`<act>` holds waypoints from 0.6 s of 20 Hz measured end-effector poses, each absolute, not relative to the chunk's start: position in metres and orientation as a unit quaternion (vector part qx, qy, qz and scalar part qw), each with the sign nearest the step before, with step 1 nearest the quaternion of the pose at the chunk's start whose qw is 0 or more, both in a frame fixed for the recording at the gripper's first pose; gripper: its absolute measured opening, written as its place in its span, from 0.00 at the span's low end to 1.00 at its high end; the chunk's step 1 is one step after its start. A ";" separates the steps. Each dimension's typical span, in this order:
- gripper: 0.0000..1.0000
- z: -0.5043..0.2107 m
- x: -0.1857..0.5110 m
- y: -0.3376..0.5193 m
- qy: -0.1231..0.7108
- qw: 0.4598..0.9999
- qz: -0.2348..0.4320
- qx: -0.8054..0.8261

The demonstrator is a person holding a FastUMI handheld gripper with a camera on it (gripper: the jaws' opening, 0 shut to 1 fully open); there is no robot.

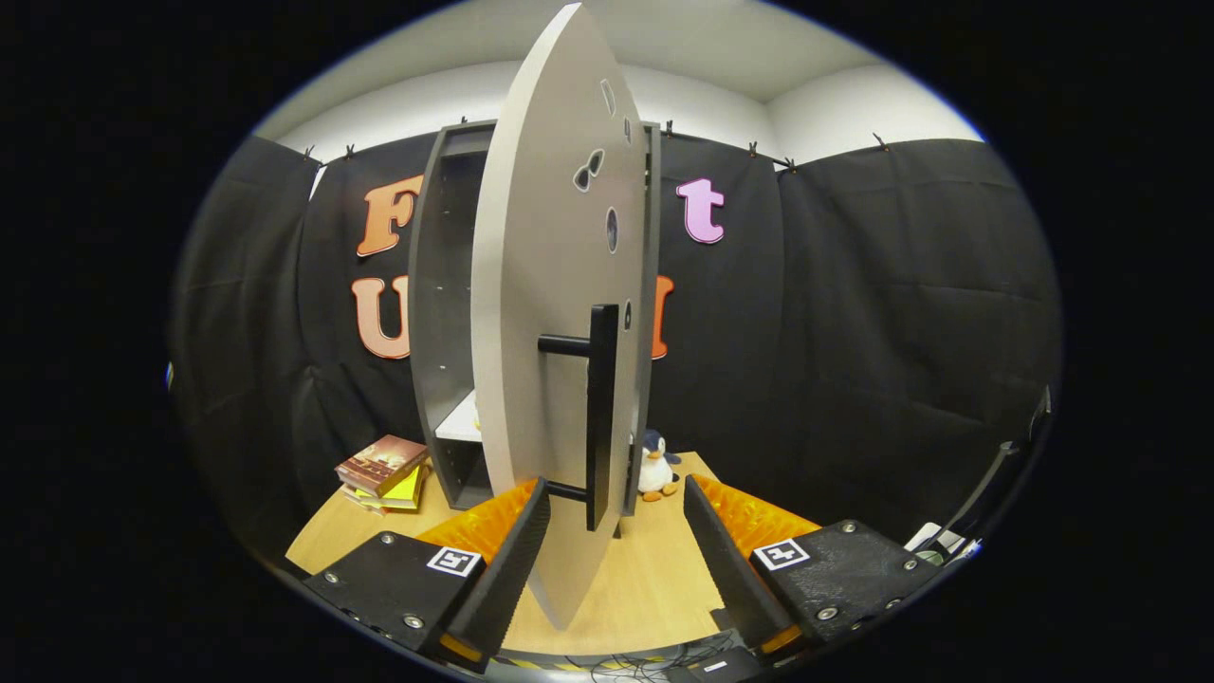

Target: Open the shoe cabinet door, grab the shoes and put them into the shoe cabinet, then close the shoe cabinet door.

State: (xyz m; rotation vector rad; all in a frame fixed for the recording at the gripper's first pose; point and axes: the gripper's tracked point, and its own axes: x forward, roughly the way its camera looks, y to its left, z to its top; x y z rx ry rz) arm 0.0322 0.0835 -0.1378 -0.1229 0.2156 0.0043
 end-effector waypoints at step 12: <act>0.92 -0.165 0.102 0.226 0.128 0.989 0.056 -0.052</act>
